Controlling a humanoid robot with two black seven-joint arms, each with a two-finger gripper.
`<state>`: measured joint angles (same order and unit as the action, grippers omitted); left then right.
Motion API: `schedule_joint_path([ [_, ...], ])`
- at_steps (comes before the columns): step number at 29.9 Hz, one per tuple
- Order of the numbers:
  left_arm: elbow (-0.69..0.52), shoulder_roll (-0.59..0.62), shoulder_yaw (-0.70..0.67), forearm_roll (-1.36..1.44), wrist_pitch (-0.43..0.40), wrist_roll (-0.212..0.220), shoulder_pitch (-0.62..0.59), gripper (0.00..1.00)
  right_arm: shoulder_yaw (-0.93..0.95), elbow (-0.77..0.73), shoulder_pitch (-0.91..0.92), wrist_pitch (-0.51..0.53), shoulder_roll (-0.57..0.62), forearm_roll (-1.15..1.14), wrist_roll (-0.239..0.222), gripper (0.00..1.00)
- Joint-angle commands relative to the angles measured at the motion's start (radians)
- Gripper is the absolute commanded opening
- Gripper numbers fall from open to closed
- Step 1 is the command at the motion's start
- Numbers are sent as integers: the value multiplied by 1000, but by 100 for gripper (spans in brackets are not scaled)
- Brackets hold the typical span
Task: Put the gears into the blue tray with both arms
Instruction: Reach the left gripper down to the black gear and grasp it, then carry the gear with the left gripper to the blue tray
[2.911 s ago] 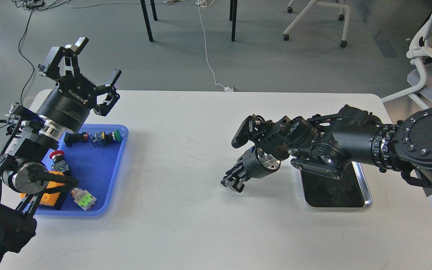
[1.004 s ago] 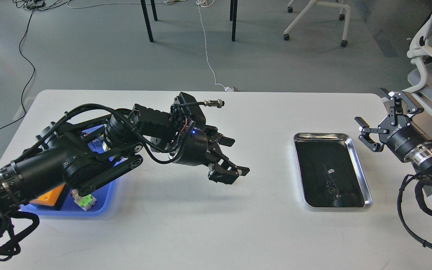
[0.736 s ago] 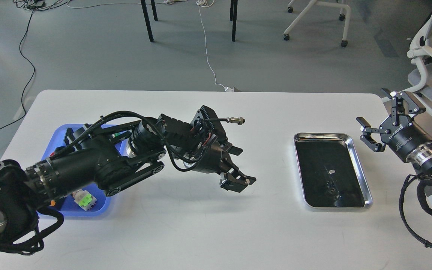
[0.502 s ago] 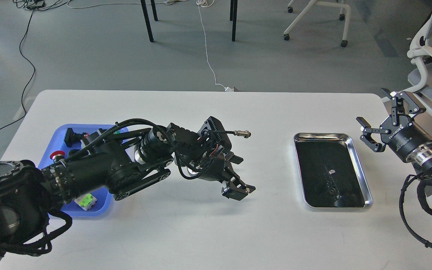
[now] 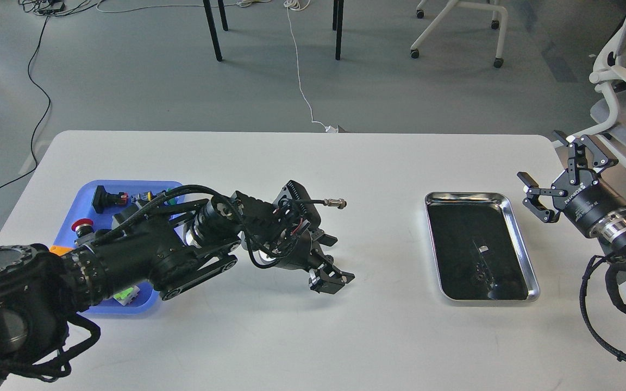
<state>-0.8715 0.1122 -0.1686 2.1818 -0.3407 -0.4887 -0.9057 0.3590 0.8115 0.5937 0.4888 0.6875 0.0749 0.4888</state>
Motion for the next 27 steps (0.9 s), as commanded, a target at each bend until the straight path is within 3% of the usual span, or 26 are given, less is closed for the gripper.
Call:
schedule_joint_path([
  [1, 8, 9, 0, 0, 0, 0, 10, 80, 0, 0, 0, 0, 0, -1, 0, 99],
  [8, 20, 21, 0, 0, 2, 0, 14, 65, 0, 0, 0, 0, -2, -1, 0, 99],
  [12, 23, 23, -2, 0, 2, 0, 16, 62, -2, 0, 0, 0, -2, -1, 0, 99],
  [17, 23, 21, -2, 0, 0, 0, 16, 49, 0, 0, 0, 0, -2, -1, 0, 99],
  [27, 26, 23, -2, 0, 2, 0, 16, 43, -2, 0, 0, 0, -2, -1, 0, 99],
])
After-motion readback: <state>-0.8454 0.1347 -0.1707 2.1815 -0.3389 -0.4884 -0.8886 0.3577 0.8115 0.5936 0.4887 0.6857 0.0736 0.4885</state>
